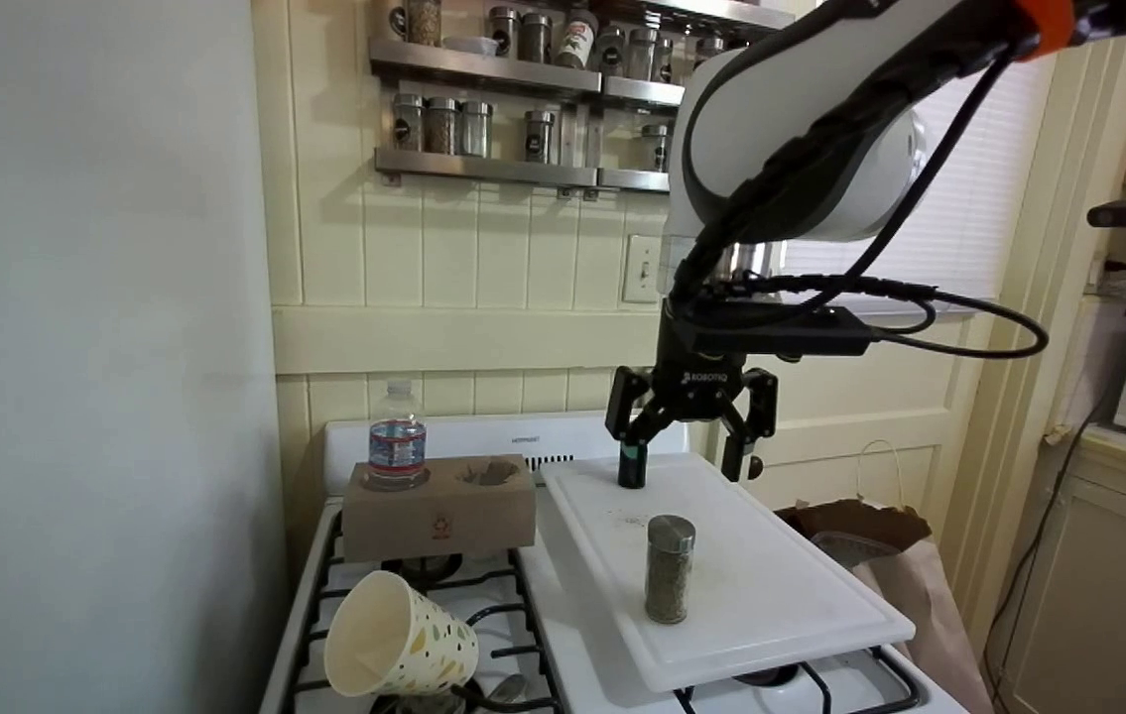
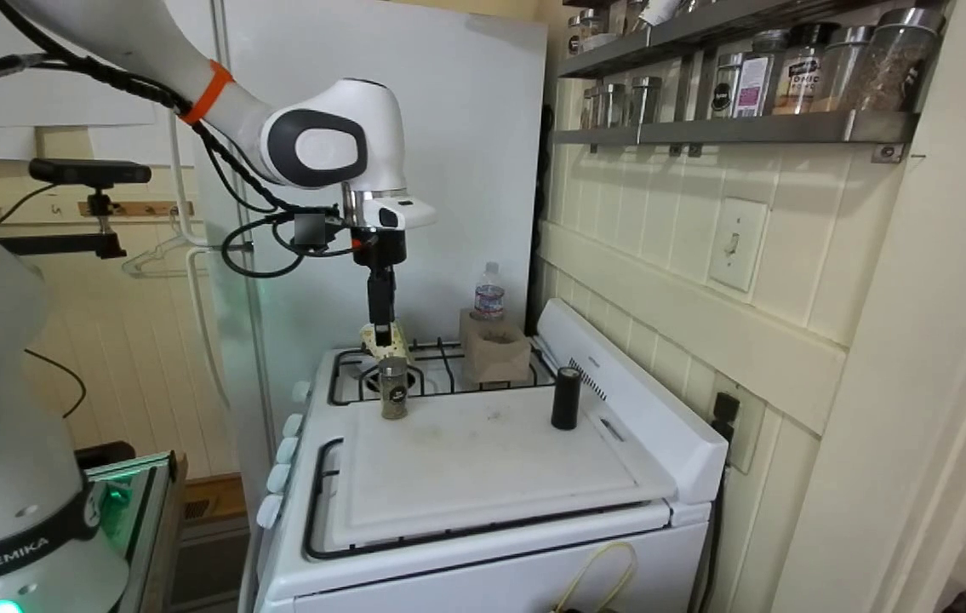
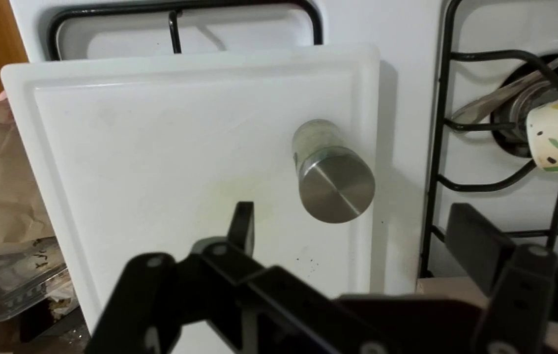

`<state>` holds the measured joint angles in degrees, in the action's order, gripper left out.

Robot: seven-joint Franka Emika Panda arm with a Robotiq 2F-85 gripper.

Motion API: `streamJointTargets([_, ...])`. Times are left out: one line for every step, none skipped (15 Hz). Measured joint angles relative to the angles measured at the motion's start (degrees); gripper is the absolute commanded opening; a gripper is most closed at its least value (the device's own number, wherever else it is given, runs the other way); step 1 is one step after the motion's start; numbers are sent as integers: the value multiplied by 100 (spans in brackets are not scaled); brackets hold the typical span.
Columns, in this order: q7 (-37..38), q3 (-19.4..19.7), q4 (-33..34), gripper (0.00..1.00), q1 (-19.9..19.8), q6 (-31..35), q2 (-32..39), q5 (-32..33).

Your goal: Move the brown spice bottle to the right

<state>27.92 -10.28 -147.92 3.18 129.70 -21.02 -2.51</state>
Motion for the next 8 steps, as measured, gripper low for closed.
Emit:
streamJointTargets([-17,8,-26,94,-19,81,55,0])
streamJointTargets([-37,16,-59,93,-23,173,105,0])
streamJointTargets([-63,18,-87,89,-23,260,157,0])
streamJointTargets([-98,19,-110,91,-23,346,207,0])
streamJointTargets([-126,19,-124,90,-23,408,261,-1])
streamJointTargets([-158,19,-131,89,-23,447,318,-1])
streamJointTargets([-201,20,-137,86,-23,504,371,-1])
streamJointTargets([-235,22,-140,85,-23,568,426,-1])
